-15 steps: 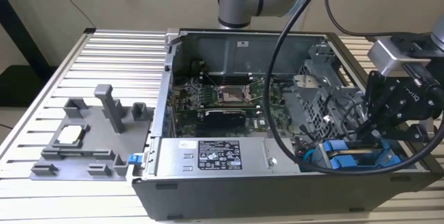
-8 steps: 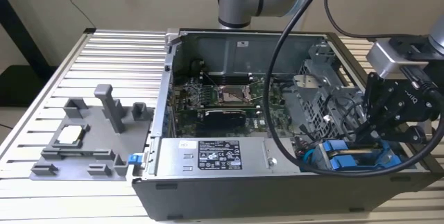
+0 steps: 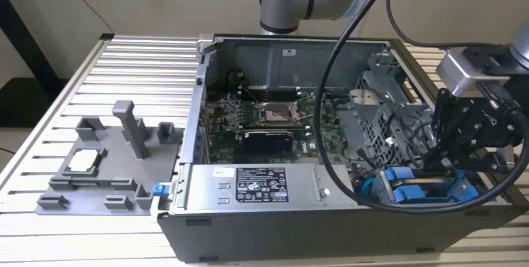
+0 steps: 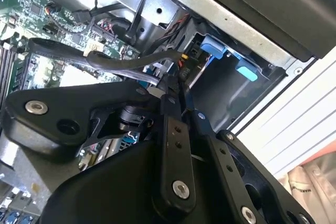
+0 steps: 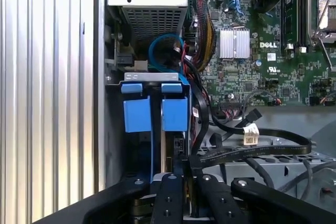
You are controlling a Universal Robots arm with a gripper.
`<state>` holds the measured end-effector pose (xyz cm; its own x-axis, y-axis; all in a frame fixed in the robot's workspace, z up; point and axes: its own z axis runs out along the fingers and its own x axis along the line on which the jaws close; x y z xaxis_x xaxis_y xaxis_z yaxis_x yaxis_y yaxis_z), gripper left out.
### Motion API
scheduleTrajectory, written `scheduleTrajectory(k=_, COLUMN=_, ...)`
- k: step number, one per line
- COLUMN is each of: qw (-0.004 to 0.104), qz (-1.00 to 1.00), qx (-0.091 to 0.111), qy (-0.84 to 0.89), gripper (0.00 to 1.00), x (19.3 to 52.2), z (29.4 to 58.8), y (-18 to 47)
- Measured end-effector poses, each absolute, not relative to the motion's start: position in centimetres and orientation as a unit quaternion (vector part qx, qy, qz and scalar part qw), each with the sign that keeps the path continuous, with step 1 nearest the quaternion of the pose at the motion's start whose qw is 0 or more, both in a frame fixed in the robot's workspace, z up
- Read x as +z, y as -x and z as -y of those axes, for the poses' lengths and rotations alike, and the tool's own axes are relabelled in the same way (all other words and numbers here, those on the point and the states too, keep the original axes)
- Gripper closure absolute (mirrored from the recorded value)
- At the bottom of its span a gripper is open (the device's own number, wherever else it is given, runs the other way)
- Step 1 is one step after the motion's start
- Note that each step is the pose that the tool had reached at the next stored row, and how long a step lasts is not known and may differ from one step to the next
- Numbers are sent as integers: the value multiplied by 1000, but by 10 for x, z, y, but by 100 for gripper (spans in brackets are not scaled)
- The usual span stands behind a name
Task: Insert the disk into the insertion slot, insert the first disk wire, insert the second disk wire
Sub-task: 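Insert the second disk wire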
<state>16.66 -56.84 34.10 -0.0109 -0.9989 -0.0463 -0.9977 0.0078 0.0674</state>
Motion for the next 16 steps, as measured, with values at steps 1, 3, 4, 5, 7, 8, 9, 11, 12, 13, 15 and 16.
scheduleTrajectory(k=1, qw=7, qz=710, qx=-40, qy=-703, gripper=84, x=341, z=568, y=-167)
scheduleTrajectory(k=3, qw=7, qz=710, qx=-40, qy=-703, gripper=84, x=340, z=568, y=-167)
scheduleTrajectory(k=4, qw=7, qz=710, qx=-40, qy=-703, gripper=84, x=340, z=568, y=-167)
scheduleTrajectory(k=5, qw=7, qz=710, qx=-40, qy=-703, gripper=84, x=340, z=569, y=-167)
scheduleTrajectory(k=7, qw=7, qz=710, qx=-40, qy=-703, gripper=84, x=340, z=568, y=-167)
scheduleTrajectory(k=8, qw=7, qz=710, qx=-40, qy=-703, gripper=84, x=339, z=568, y=-167)
scheduleTrajectory(k=9, qw=7, qz=710, qx=-40, qy=-703, gripper=84, x=338, z=569, y=-167)
scheduleTrajectory(k=11, qw=8, qz=710, qx=-40, qy=-703, gripper=84, x=337, z=569, y=-167)
scheduleTrajectory(k=12, qw=7, qz=710, qx=-40, qy=-703, gripper=84, x=336, z=568, y=-167)
scheduleTrajectory(k=13, qw=7, qz=711, qx=-40, qy=-702, gripper=84, x=336, z=569, y=-167)
scheduleTrajectory(k=15, qw=8, qz=711, qx=-40, qy=-702, gripper=84, x=337, z=569, y=-167)
scheduleTrajectory(k=16, qw=8, qz=711, qx=-41, qy=-702, gripper=84, x=337, z=569, y=-167)
